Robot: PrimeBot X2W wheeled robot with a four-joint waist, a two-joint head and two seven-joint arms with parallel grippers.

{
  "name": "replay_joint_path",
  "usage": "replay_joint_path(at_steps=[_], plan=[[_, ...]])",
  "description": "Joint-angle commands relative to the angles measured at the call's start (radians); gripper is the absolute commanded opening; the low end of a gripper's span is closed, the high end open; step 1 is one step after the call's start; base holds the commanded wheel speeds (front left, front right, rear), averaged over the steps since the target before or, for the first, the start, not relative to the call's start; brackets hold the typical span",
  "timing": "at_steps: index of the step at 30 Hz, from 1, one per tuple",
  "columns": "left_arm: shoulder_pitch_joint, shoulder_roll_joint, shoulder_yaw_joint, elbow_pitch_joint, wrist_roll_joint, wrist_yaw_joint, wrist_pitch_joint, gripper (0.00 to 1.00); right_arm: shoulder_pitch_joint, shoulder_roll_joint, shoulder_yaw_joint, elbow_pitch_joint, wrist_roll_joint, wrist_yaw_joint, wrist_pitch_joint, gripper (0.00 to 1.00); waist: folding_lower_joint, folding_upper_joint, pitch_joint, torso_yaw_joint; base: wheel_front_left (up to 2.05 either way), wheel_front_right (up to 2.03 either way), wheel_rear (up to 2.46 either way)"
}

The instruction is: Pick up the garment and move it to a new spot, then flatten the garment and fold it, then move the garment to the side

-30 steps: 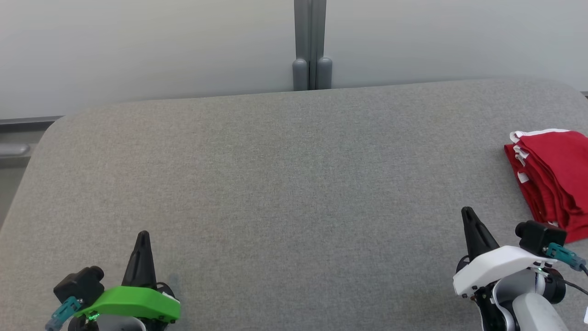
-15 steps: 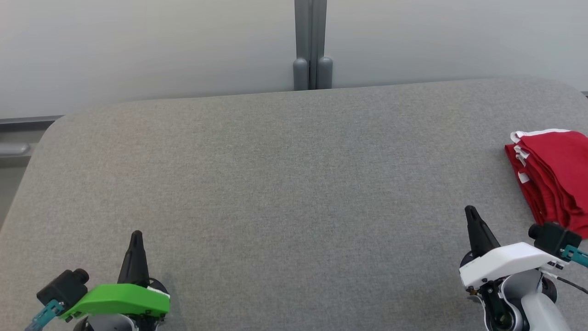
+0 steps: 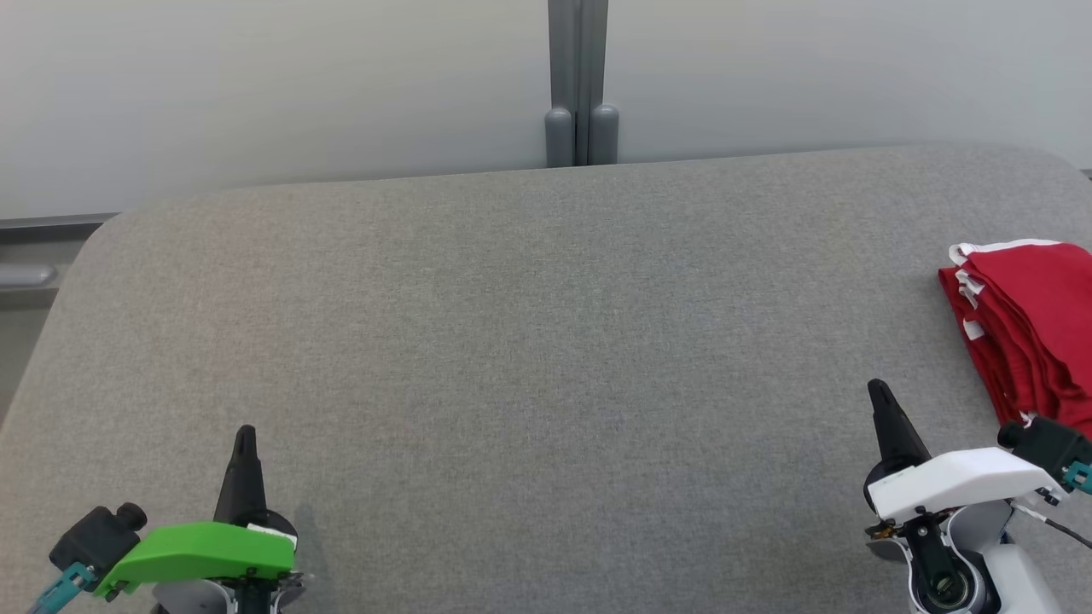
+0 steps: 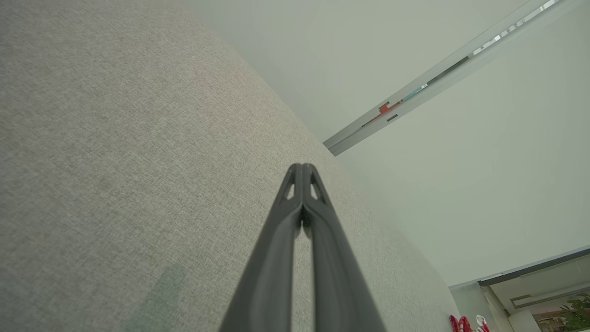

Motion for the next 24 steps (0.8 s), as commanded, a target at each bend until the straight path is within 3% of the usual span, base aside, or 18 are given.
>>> replay_joint_path(at_steps=[1, 24], plan=[[-0.024, 0.005, 0.006, -0.017, -0.031, -0.001, 0.006, 0.0, -0.014, -0.002, -0.006, -0.016, 0.034, 0.0, 0.005, 0.0, 0.0, 0.0, 0.0, 0.0, 0.0, 0.0, 0.0], [-0.031, 0.007, 0.028, -0.041, -0.261, -0.002, 0.074, 0.0, -0.013, 0.011, -0.031, -0.029, 0.285, -0.001, 0.049, 0.0, 0.0, 0.0, 0.001, 0.002, 0.0, 0.0, 0.0]])
